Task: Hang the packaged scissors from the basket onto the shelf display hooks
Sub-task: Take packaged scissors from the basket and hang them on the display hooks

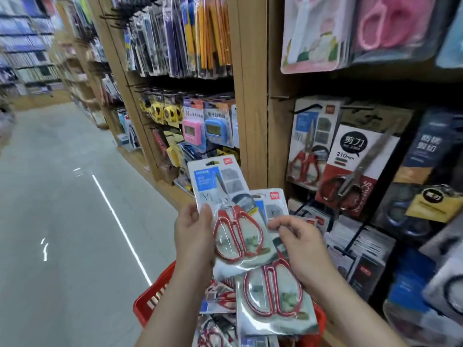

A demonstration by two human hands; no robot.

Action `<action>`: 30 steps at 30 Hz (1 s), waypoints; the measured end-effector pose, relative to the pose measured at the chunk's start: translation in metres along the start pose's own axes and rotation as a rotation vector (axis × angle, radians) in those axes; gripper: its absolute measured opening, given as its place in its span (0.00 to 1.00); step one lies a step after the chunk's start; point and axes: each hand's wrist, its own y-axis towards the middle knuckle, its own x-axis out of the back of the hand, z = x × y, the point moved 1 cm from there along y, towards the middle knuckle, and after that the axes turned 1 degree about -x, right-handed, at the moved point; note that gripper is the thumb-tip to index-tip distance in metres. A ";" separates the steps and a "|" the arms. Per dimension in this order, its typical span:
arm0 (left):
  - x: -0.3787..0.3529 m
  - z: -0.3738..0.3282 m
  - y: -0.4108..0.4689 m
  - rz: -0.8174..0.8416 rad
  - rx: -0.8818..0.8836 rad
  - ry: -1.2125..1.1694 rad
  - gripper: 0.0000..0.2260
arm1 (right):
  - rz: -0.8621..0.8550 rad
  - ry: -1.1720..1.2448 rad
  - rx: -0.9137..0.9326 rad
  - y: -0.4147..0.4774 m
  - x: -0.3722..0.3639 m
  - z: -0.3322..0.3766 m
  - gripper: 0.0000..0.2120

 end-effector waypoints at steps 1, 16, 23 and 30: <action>0.002 -0.003 0.000 -0.012 -0.010 -0.015 0.04 | -0.036 -0.006 -0.017 0.003 0.004 -0.002 0.19; 0.012 -0.006 -0.010 0.056 -0.047 0.044 0.04 | 0.253 0.309 -0.088 -0.004 0.019 0.012 0.21; 0.029 -0.011 0.002 -0.085 -0.138 0.116 0.08 | 0.030 0.129 0.068 0.000 0.026 0.010 0.23; 0.021 -0.015 -0.003 0.016 -0.229 0.165 0.13 | -0.052 -0.054 0.197 0.006 0.047 0.012 0.23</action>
